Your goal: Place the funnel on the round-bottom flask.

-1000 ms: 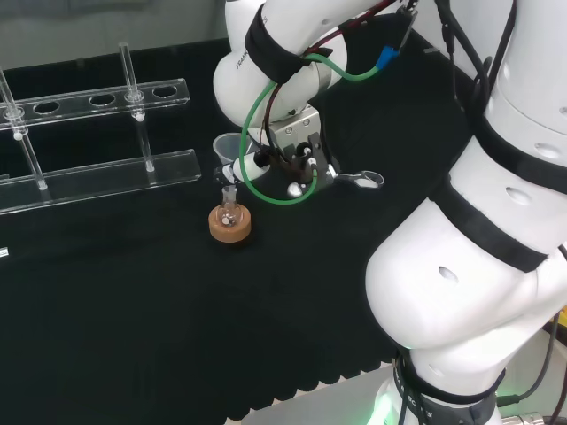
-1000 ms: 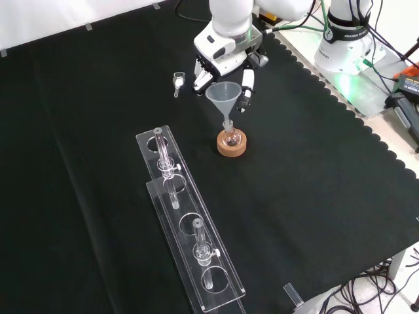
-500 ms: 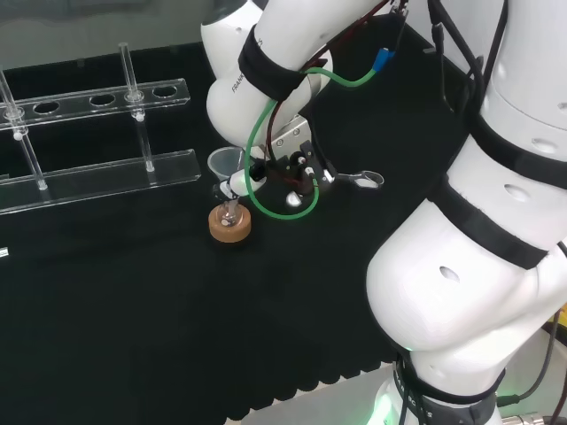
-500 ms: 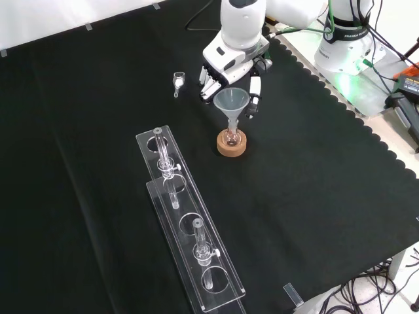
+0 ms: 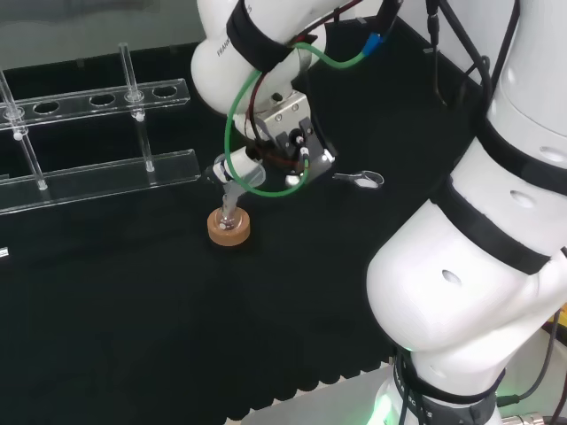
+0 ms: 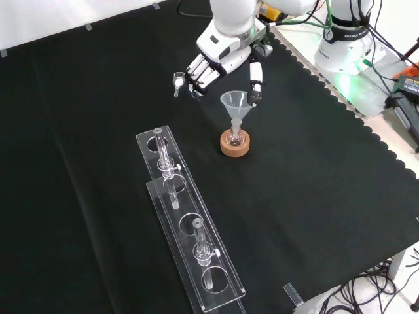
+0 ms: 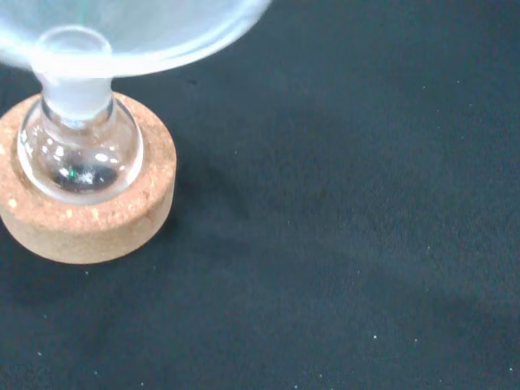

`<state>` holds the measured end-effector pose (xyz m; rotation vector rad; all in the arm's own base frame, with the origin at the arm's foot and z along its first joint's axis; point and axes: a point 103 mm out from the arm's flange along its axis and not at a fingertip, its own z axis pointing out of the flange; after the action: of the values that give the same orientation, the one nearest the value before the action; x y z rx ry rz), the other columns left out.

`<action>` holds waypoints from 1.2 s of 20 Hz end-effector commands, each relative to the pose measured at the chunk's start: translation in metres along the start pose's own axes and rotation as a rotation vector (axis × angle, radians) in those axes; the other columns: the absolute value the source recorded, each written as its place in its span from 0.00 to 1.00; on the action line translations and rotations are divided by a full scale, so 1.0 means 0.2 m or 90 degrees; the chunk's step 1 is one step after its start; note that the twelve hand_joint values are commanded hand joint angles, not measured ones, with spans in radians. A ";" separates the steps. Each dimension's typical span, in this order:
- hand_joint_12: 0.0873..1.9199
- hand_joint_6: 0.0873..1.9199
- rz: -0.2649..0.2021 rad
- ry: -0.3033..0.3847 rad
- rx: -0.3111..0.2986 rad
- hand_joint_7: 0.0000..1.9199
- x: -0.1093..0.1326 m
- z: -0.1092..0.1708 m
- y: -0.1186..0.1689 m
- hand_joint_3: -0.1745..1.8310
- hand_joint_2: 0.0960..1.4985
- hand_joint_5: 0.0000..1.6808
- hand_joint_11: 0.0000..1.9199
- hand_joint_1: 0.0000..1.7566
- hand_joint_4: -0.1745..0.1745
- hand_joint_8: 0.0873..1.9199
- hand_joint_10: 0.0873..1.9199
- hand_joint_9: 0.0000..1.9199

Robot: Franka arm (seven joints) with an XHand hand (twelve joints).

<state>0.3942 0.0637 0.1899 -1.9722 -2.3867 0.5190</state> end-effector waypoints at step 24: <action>0.81 0.00 -0.161 0.356 -0.105 0.00 -0.64 -0.62 -0.06 0.16 0.47 0.05 0.04 0.07 0.00 0.38 0.51 0.06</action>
<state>0.4318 -0.0312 0.3368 -1.5400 -2.2863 -0.2265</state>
